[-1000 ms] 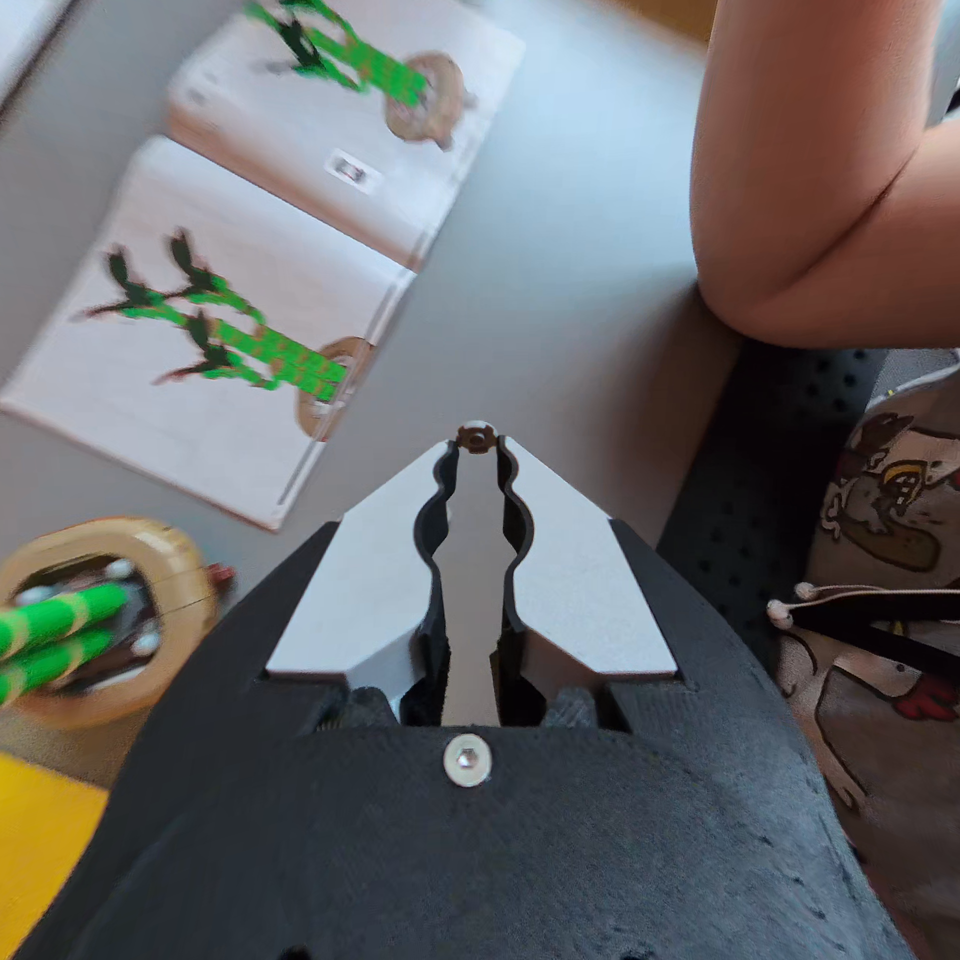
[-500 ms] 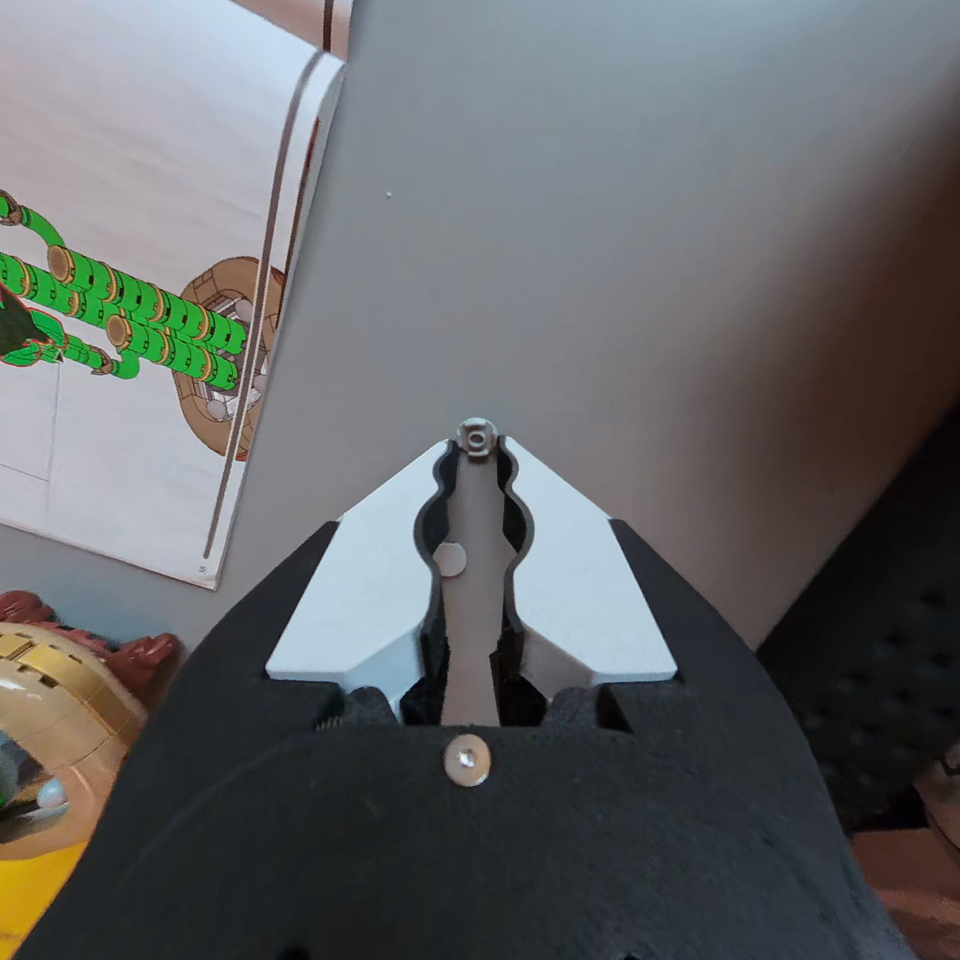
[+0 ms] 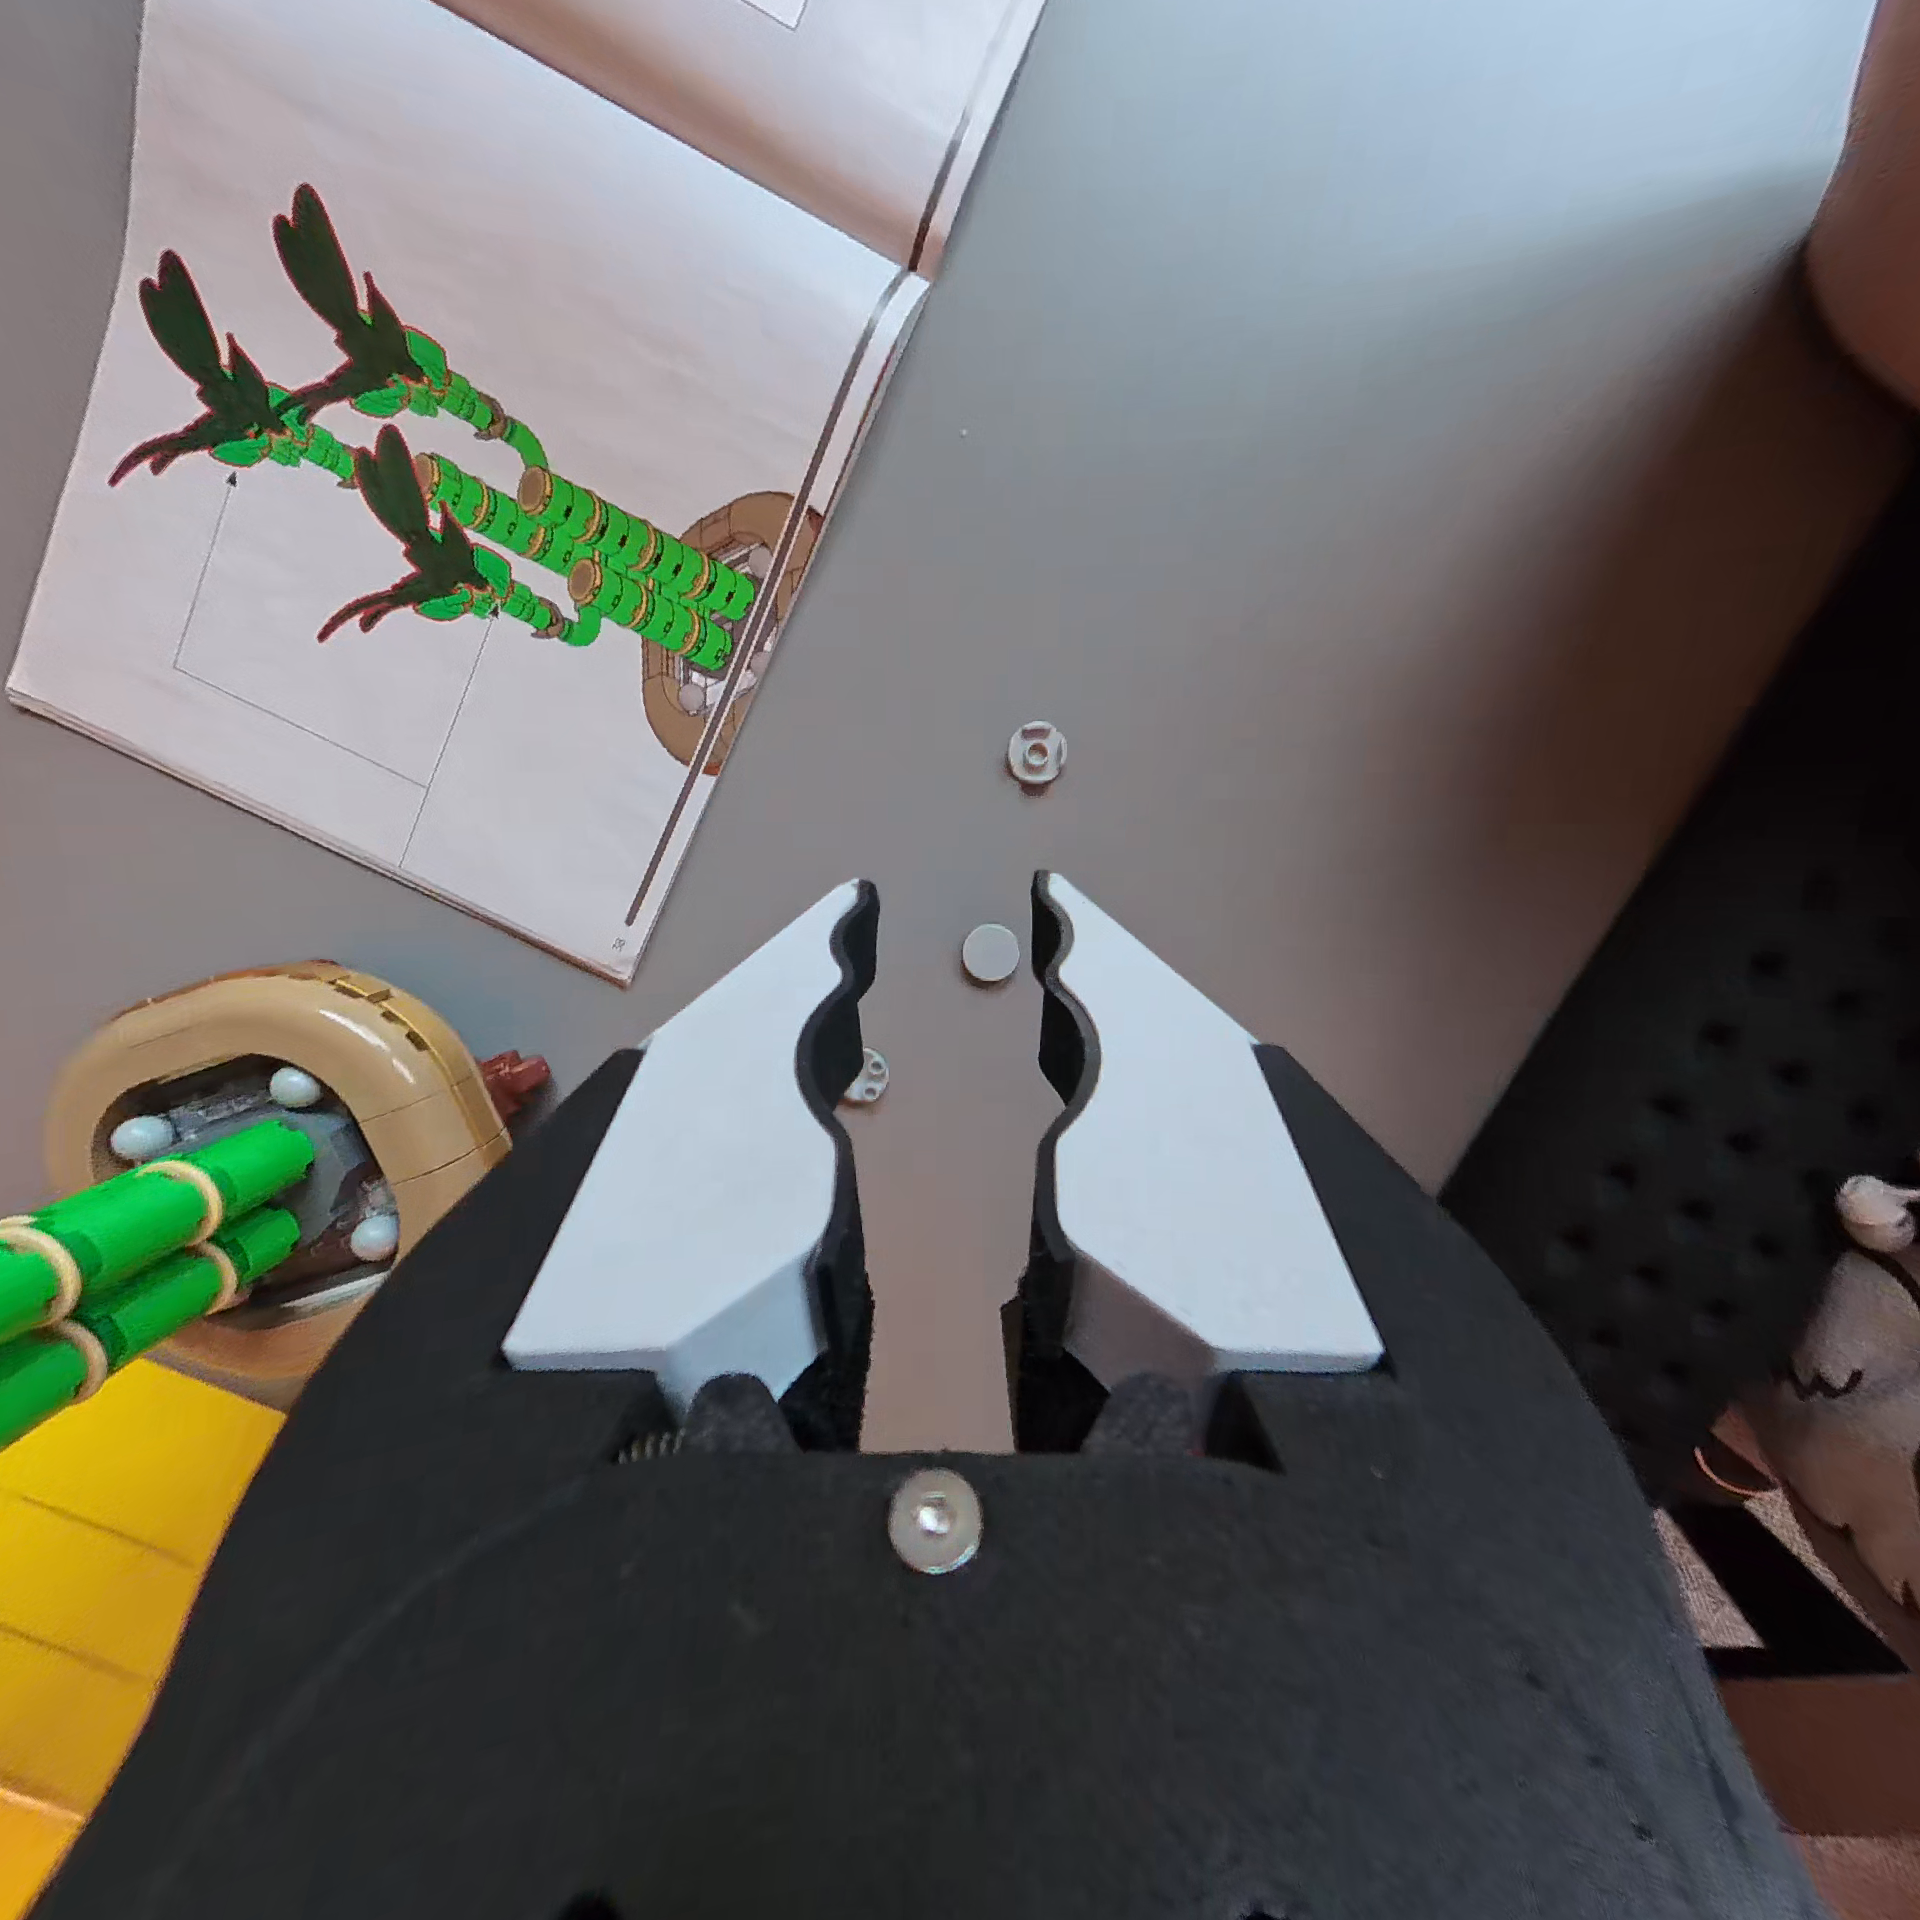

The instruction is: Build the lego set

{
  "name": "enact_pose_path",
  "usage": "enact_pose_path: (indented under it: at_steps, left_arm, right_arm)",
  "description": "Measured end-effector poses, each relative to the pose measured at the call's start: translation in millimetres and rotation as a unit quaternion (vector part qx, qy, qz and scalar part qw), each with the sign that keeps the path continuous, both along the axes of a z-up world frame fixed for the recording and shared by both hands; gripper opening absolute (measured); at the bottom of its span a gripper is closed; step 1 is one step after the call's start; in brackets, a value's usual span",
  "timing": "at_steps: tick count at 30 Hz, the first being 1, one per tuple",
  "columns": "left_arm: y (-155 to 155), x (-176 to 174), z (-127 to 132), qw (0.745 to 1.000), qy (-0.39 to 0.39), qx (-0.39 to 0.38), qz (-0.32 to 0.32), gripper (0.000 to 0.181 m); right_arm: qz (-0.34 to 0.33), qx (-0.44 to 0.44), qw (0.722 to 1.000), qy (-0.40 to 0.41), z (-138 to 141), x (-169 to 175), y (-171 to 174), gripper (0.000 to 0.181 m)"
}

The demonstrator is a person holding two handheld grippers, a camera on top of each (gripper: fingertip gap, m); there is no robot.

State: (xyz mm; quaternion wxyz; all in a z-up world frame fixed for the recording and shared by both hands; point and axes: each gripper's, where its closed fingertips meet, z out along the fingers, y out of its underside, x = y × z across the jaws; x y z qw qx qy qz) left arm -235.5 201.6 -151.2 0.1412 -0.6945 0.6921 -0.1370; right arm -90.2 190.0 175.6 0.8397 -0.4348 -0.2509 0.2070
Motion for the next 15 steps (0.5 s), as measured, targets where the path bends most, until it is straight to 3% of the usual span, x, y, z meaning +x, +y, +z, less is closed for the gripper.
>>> enact_pose_path:
  at_steps: [3,6,15]
  left_arm:
    - [-0.4,0.4,-7.9,1.0,0.005,-0.002,-0.008,0.03]
    - [-15.0,11.5,-31.6,0.999,0.025,-0.025,-0.036,0.033]
    - [-20.6,25.7,-70.6,0.997,0.056,0.016,-0.055,0.035]
  right_arm:
    - [-0.003,0.0,1.0,-0.005,-0.5,-2.2,0.8,0.024]
    - [-0.003,-0.003,1.0,-0.01,-1.8,-5.0,2.3,0.024]
    - [-0.003,-0.003,1.0,-0.006,-1.4,-2.2,1.5,0.024]
